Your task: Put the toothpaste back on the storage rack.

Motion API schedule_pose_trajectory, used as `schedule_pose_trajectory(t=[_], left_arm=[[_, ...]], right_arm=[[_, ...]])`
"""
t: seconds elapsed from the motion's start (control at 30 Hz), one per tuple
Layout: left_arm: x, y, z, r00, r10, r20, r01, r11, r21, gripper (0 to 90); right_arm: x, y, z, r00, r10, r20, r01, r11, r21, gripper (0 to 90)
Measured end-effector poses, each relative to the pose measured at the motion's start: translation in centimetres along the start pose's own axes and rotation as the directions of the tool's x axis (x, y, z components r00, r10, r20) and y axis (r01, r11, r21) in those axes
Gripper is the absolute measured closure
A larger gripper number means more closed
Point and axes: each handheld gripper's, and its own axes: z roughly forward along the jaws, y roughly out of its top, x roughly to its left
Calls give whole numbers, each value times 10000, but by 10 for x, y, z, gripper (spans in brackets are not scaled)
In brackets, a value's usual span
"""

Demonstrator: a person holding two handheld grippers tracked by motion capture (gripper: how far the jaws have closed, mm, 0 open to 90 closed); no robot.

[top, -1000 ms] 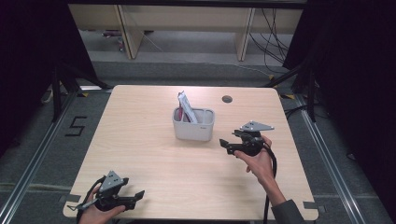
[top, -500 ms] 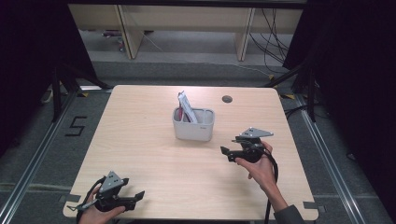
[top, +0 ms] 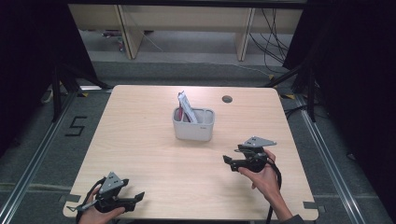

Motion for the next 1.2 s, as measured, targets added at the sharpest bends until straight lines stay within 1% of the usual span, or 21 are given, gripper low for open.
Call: schedule_pose_trajectory(t=[0.03, 0.1, 0.17, 0.27, 0.33, 0.37, 0.4, 0.43, 0.47, 0.5, 0.53, 0.7, 0.77, 0.8, 0.83, 0.87, 0.9, 0.93, 1.13, 1.17, 1.2], left_arm=[[-1, 0, 1, 9999, -140, -4, 140, 9998, -132, 192], [-3, 0, 2, 9995, -314, -17, 314, 9991, -269, 192], [-1, 0, 1, 10000, 11, -27, -11, 10000, -5, 192], [-1, 0, 1, 10000, -7, -12, 7, 10000, -50, 192], [-3, 0, 3, 9995, -320, -14, 319, 9992, -246, 192], [-1, 0, 2, 9998, -148, -94, 147, 9998, -100, 192], [-3, 0, 3, 9995, -322, -2, 322, 9992, -222, 192], [-1, 0, 1, 10000, -37, -13, 37, 10000, 18, 192], [-1, 0, 1, 10000, -57, 2, 57, 10000, -18, 192], [-1, 0, 1, 10000, -54, -9, 54, 10000, -8, 192], [-1, 0, 1, 10000, -57, -12, 57, 10000, -6, 192], [-1, 0, 2, 10000, -37, -25, 37, 10000, 22, 192], [-1, 0, 2, 10000, -15, -11, 15, 10000, 28, 192], [-1, 0, 2, 10000, -7, -11, 7, 10000, 33, 192], [-1, 0, 2, 10000, 6, -10, -6, 10000, 47, 192], [-1, 0, 2, 10000, 12, -23, -12, 10000, 54, 192], [-1, 0, 2, 10000, 14, -10, -14, 10000, 49, 192], [-1, 0, 2, 10000, 10, -9, -10, 10000, 43, 192], [-1, -1, 3, 10000, 10, -8, -10, 10000, 18, 192], [-1, -1, 3, 10000, 11, -8, -11, 10000, 20, 192], [-1, -1, 2, 10000, 23, 19, -23, 10000, 62, 192]], right_arm=[[3, -2, 0, 9996, 288, 71, -289, 9995, 124, 226], [1, -4, 0, 10000, -22, 60, 21, 10000, 67, 227], [2, -6, -2, 9998, -87, 187, 84, 9998, 204, 229], [4, -10, -3, 9998, 166, 91, -169, 9993, 346, 229], [5, -12, -3, 9998, 155, 82, -158, 9992, 355, 228], [5, -13, -4, 10000, 49, -18, -48, 9995, 314, 229], [6, -14, -4, 9998, 192, -39, -190, 9993, 329, 228], [5, -14, -5, 10000, -48, 45, 47, 9993, 360, 228], [8, -15, -7, 9998, 210, 17, -211, 9988, 437, 228], [7, -17, -7, 9999, -100, -7, 100, 9996, 271, 229], [10, -18, -8, 9993, 366, -89, -362, 9985, 401, 229], [9, -23, -12, 9999, -105, 68, 102, 9989, 457, 232], [11, -26, -15, 9999, 152, 30, -153, 9986, 498, 231], [9, -27, -15, 9999, -119, 112, 114, 9992, 373, 232], [12, -29, -16, 9996, 284, 69, -287, 9986, 453, 232], [10, -29, -16, 10000, -54, -17, 55, 9990, 434, 232], [12, -31, -18, 9998, 185, 69, -188, 9987, 463, 232], [10, -32, -18, 10000, -52, 13, 51, 9991, 429, 232], [12, -39, -21, 10000, -89, 11, 88, 9987, 505, 232], [13, -40, -23, 9998, 193, -47, -189, 9979, 627, 232], [11, -40, -24, 9998, -119, 160, 110, 9985, 535, 231]])
